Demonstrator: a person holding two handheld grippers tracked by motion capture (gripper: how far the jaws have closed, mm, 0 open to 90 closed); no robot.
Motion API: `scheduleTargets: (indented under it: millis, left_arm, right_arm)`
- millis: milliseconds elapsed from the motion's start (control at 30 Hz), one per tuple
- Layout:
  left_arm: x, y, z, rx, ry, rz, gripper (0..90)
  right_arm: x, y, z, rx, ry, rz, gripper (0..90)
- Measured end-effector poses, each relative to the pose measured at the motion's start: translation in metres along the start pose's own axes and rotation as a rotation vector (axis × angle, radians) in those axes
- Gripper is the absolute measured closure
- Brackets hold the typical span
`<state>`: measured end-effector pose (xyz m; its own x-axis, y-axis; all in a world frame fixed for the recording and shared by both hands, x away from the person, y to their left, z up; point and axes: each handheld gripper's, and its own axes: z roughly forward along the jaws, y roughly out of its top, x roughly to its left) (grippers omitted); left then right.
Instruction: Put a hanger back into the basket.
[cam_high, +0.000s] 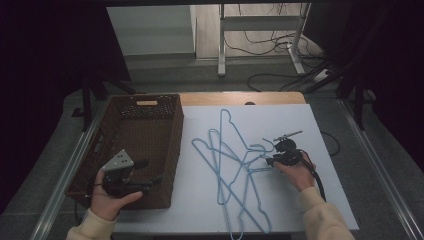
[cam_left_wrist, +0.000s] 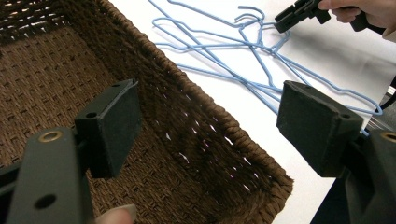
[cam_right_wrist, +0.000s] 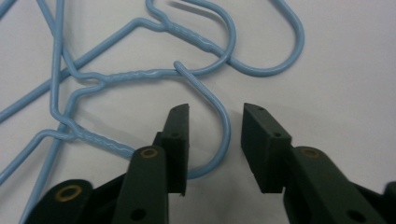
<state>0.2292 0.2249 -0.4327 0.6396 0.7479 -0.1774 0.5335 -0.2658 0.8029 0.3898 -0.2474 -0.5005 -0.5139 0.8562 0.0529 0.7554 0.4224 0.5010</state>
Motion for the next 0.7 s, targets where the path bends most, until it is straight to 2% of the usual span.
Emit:
scheduleTargets:
  millis: [100, 233, 267, 400, 433, 467, 500, 633, 700]
  left_arm:
    - [0.000, 0.000, 0.001, 0.003, -0.001, 0.000, 22.3]
    - [-0.001, 0.000, 0.001, 0.002, 0.000, 0.003, 22.3]
    - [-0.001, 0.000, 0.001, 0.002, 0.000, 0.003, 22.3]
    - [-0.002, 0.000, 0.001, 0.002, 0.000, 0.006, 22.3]
    - [-0.002, 0.000, 0.001, 0.002, 0.000, 0.007, 22.3]
    - [-0.002, 0.000, 0.001, 0.002, 0.000, 0.007, 22.3]
    - [-0.002, 0.000, 0.001, 0.002, 0.000, 0.007, 22.3]
    - [-0.002, 0.000, 0.000, 0.002, 0.001, 0.009, 22.3]
    - [-0.003, 0.001, 0.000, -0.003, 0.002, 0.011, 22.3]
  right_arm:
    - [0.000, 0.000, 0.001, 0.014, -0.021, -0.008, 70.5]
    - [-0.001, 0.000, 0.000, 0.019, -0.026, 0.004, 80.7]
    - [-0.001, 0.000, 0.000, 0.019, -0.026, 0.004, 80.7]
    - [-0.001, 0.000, -0.002, 0.005, 0.003, 0.036, 84.0]
    - [-0.003, 0.001, -0.005, -0.011, 0.023, 0.062, 84.5]
    - [-0.003, 0.001, -0.005, -0.011, 0.023, 0.062, 84.5]
    - [-0.004, 0.001, -0.009, -0.022, 0.045, 0.088, 84.8]
    - [-0.007, 0.000, -0.014, -0.040, 0.096, 0.137, 85.3]
    - [-0.008, -0.001, -0.016, -0.046, 0.109, 0.144, 85.4]
